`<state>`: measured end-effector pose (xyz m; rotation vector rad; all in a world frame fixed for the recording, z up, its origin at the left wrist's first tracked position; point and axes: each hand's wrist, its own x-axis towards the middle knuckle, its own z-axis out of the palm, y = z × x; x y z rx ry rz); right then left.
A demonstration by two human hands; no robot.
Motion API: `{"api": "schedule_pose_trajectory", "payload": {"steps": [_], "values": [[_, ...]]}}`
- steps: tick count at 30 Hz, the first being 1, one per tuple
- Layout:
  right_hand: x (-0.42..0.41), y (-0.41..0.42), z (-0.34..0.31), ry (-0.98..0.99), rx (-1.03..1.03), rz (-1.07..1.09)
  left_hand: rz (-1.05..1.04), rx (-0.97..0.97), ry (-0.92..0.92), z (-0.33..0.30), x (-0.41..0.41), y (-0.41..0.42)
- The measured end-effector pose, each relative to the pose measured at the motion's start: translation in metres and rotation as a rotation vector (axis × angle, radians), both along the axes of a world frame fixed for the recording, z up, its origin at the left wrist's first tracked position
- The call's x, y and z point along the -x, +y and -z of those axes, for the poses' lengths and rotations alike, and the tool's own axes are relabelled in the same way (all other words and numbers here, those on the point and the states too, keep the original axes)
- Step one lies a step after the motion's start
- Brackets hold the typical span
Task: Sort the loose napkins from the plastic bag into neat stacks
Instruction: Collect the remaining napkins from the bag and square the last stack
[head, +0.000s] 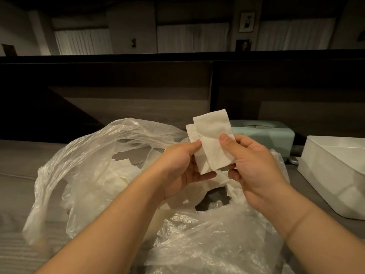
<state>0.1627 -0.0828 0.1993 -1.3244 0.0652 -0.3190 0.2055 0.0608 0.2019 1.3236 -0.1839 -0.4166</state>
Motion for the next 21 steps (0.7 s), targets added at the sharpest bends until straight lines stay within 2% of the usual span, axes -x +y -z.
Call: {"api": "schedule_pose_trajectory", "payload": {"steps": [10, 16, 21], "values": [[-0.004, 0.003, 0.011, 0.041, 0.019, 0.086, 0.216, 0.024, -0.047, 0.005, 0.003, -0.001], [-0.008, 0.005, 0.016, 0.060, 0.078, 0.117, 0.100, -0.103, -0.141, 0.006, 0.004, -0.006], [-0.008, 0.006, 0.018, 0.062, 0.127, 0.126, 0.105, -0.142, -0.189, 0.006, 0.004, -0.005]]}}
